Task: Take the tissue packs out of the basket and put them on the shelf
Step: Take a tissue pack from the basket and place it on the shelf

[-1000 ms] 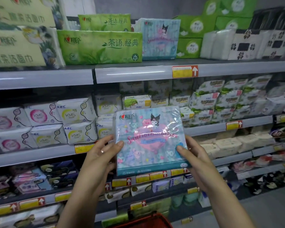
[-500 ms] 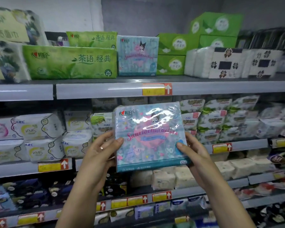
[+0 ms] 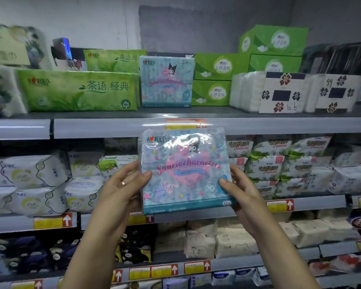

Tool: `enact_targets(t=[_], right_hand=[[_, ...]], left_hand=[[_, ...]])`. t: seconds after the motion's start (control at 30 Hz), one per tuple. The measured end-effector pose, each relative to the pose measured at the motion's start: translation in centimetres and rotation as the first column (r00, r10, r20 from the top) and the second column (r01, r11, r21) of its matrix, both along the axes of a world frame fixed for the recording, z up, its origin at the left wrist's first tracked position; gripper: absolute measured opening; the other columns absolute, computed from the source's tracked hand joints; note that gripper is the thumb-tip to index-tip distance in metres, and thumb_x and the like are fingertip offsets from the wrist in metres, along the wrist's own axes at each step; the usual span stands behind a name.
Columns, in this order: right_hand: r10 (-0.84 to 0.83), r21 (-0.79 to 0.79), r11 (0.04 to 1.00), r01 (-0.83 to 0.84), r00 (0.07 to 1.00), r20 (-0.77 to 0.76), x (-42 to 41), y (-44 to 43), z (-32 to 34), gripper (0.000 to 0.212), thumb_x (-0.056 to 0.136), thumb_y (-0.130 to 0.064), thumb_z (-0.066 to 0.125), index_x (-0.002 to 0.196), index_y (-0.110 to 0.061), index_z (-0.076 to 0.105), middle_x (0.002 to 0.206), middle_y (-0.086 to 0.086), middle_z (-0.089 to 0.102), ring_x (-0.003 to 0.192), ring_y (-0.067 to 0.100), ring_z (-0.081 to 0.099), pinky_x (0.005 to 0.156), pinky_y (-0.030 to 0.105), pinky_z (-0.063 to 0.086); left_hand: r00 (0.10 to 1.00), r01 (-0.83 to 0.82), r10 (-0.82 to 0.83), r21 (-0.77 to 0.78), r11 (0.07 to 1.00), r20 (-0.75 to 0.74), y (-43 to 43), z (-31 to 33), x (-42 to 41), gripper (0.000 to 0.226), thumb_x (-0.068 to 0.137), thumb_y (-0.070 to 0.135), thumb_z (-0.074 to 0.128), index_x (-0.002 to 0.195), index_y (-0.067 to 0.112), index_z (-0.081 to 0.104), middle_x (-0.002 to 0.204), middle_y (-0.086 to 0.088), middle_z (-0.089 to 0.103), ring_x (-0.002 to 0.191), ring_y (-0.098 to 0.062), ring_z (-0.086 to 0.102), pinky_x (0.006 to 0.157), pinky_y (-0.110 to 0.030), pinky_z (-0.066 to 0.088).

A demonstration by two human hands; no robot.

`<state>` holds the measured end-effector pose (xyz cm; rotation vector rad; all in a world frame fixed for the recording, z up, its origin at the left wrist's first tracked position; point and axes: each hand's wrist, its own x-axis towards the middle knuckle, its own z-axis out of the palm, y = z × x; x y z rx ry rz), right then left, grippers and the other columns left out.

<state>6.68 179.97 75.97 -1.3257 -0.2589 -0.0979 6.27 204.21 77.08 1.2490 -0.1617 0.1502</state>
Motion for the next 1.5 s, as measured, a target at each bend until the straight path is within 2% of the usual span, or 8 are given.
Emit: enact_targets(t=[0.23,0.33,0.53,0.67,0.8,1.13,1.37,1.5], right_hand=[[0.0,-0.004,1.0,0.0,0.996,0.086,2.1,0.4,2.9,0.045,0.073,-0.021,0.064,0.117,-0.025,0.057,0.103,-0.012,0.072,0.094,0.009,0.068,0.069,0.02,0.054],[-0.007,-0.038,0.999,0.012,0.991,0.136,3.3,0.6,4.2,0.041,0.074,-0.024,0.062,0.114,-0.029,0.06,0.105,-0.013,0.072,0.099,0.008,0.067,0.072,0.019,0.053],[-0.062,-0.034,0.997,0.074,0.96,0.275,5.6,1.2,6.0,0.038,0.082,-0.02,0.056,0.119,-0.029,0.058,0.106,-0.014,0.071,0.101,0.007,0.066,0.073,0.017,0.052],[-0.067,-0.037,0.996,0.086,0.932,0.356,6.8,1.4,7.9,0.043,0.08,-0.025,0.057,0.123,-0.027,0.056,0.114,-0.01,0.069,0.107,0.01,0.064,0.078,0.019,0.052],[-0.068,-0.082,0.99,0.112,0.908,0.414,8.4,1.1,10.0,0.047,0.085,-0.023,0.055,0.132,-0.023,0.05,0.12,-0.009,0.064,0.105,0.004,0.063,0.079,0.017,0.051],[-0.098,-0.197,0.958,0.206,0.887,0.452,13.3,1.3,14.2,0.043,0.097,-0.01,0.049,0.139,-0.015,0.043,0.133,0.001,0.057,0.118,0.014,0.056,0.104,0.036,0.044],[-0.132,-0.157,0.963,0.22,0.889,0.438,15.6,1.8,15.5,0.032,0.097,-0.006,0.046,0.126,-0.017,0.052,0.121,0.001,0.063,0.109,0.014,0.061,0.097,0.031,0.048],[-0.168,-0.059,0.978,0.201,0.921,0.353,16.8,2.5,16.7,0.035,0.096,-0.001,0.043,0.128,-0.013,0.053,0.113,0.001,0.065,0.098,0.012,0.062,0.081,0.027,0.051]], left_hand=[[0.996,-0.034,0.035,-0.02,0.999,0.082,0.4,3.3,2.0,0.104,0.019,0.056,0.092,0.111,0.017,0.063,0.097,-0.001,0.076,0.076,-0.013,0.073,0.054,-0.02,0.054],[0.989,-0.045,0.049,-0.032,0.998,0.139,0.0,4.4,2.6,0.107,0.023,0.056,0.091,0.116,0.014,0.06,0.083,0.004,0.075,0.056,-0.003,0.064,0.048,-0.016,0.049],[0.977,-0.05,0.05,-0.006,0.999,0.205,0.2,6.2,4.9,0.063,0.068,0.019,0.077,0.126,0.011,0.055,0.104,0.002,0.074,0.079,-0.006,0.071,0.054,-0.014,0.05],[0.96,-0.061,0.05,0.033,0.998,0.276,0.4,8.5,6.4,0.053,0.067,0.019,0.078,0.116,0.012,0.057,0.08,0.008,0.071,0.057,0.003,0.063,0.053,-0.012,0.048],[0.934,-0.101,0.05,0.126,0.987,0.354,0.7,11.0,8.4,0.041,0.068,0.024,0.067,0.109,0.022,0.06,0.092,0.011,0.075,0.087,-0.004,0.07,0.07,-0.016,0.054],[0.871,-0.207,0.092,0.191,0.959,0.483,0.5,14.3,12.5,0.028,0.086,0.013,0.061,0.114,0.019,0.06,0.099,0.008,0.072,0.094,-0.004,0.068,0.077,-0.014,0.053],[0.854,-0.243,0.071,0.274,0.931,0.515,0.6,15.8,15.4,0.035,0.091,0.017,0.059,0.125,0.012,0.058,0.119,-0.003,0.067,0.116,-0.016,0.061,0.099,-0.03,0.05],[0.835,-0.297,0.047,0.377,0.877,0.548,0.6,16.6,16.8,0.028,0.095,0.02,0.055,0.122,0.014,0.059,0.116,0.003,0.067,0.111,-0.01,0.062,0.101,-0.032,0.048]])
